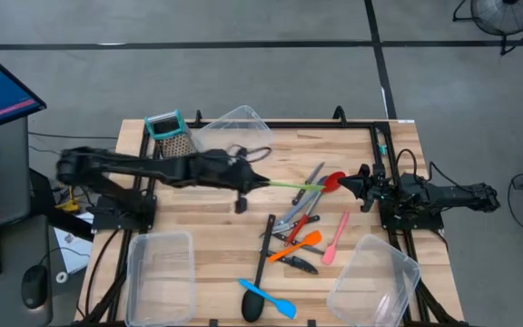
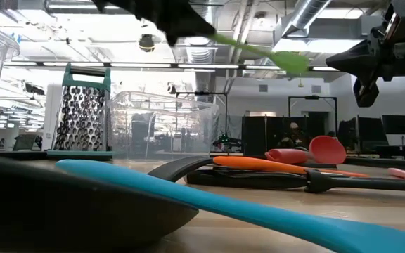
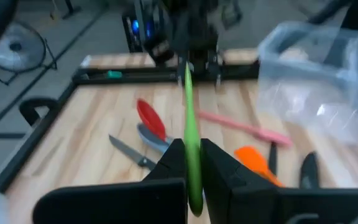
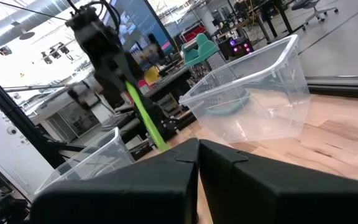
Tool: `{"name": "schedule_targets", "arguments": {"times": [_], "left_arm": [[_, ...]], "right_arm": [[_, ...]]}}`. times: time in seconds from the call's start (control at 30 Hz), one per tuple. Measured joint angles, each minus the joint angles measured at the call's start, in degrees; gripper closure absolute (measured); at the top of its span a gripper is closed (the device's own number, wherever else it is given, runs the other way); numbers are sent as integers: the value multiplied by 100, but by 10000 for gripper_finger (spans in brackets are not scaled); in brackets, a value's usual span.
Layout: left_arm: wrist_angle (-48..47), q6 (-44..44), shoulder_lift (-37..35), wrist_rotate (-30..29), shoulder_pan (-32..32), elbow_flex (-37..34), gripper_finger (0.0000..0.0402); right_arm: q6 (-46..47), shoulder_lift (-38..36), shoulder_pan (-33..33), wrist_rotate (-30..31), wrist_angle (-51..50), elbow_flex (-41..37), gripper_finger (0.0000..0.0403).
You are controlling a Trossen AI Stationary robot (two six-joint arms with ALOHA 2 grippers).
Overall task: Pick & Place Kitchen Items
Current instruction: Put the green spatula into the bottom left transparent bin
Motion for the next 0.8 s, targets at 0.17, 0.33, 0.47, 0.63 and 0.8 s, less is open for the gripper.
{"name": "schedule_targets", "arguments": {"times": [0.17,0.33,0.47,0.63,0.8], "left_arm": [[-226,-59,-1237,15,-117,-354,400],[-704,-177,-2170,396,-256,-488,399],[-792,-502,-2697,693,-492,-484,398],[-821,-1042,-3121,1221,-904,-471,399],[-819,-1582,-3389,1707,-1446,-472,399]], "right_arm": [[-1,-2,1,-1,1,1,393],[-2,-2,0,-1,2,-1,393],[-2,-1,0,-1,-1,0,393],[-2,0,1,-1,0,0,393],[-2,-1,1,-1,0,0,393]]}}
